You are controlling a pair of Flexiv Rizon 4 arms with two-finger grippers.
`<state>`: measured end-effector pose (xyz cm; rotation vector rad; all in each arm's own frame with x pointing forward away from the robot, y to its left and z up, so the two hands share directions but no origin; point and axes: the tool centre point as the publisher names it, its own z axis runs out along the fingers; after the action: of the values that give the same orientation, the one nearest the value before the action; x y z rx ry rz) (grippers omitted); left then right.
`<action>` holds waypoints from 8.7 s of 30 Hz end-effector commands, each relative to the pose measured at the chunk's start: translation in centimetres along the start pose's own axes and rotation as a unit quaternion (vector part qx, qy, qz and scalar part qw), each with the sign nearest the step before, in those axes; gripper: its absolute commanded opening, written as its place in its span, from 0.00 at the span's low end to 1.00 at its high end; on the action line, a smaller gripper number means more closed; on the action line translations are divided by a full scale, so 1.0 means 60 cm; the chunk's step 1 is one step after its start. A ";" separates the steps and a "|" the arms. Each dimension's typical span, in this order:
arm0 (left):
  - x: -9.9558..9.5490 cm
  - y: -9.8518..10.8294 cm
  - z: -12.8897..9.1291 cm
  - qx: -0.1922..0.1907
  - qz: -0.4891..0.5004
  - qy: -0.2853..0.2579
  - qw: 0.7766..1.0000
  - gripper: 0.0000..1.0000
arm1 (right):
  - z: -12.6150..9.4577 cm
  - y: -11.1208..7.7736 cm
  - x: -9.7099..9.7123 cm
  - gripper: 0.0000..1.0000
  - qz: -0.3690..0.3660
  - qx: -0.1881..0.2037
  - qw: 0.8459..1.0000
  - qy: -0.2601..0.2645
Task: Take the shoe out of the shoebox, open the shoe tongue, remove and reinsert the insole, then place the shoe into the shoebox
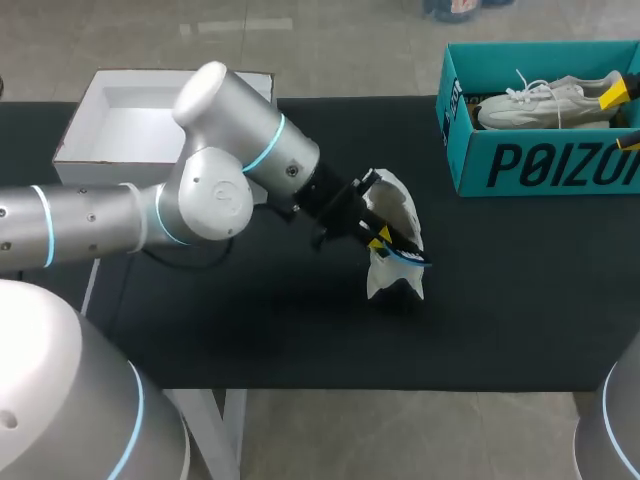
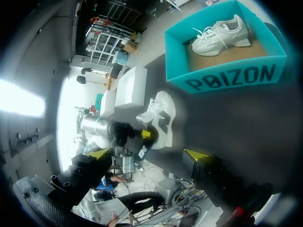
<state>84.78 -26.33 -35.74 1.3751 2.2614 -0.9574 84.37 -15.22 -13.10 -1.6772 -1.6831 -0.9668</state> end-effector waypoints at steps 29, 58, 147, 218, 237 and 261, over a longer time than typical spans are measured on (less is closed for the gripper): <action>-0.006 -0.001 0.020 -0.049 0.042 0.009 0.998 0.00 | 0.000 0.000 0.000 1.00 0.001 0.000 1.000 -0.001; -0.018 -0.003 0.017 -0.053 0.036 -0.015 0.998 0.00 | 0.000 0.000 0.000 1.00 0.001 0.000 1.000 -0.001; -0.027 -0.041 -0.030 -0.072 -0.003 0.013 0.997 1.00 | 0.000 0.000 0.000 1.00 0.001 0.000 1.000 -0.001; 0.011 0.014 0.100 -0.074 0.143 0.261 0.952 0.00 | 0.000 0.000 0.000 1.00 0.001 0.000 1.000 -0.001; -0.059 0.063 0.051 -0.108 0.137 0.238 0.955 0.18 | 0.000 0.000 0.000 1.00 0.001 0.000 1.000 -0.001; -0.066 0.088 0.005 -0.172 0.113 0.308 0.929 1.00 | 0.000 0.000 0.000 1.00 0.001 0.000 1.000 -0.001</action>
<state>90.91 -27.44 -36.11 1.8960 2.4345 -0.0491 84.36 -15.20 -13.14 -1.6763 -1.6826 -0.9681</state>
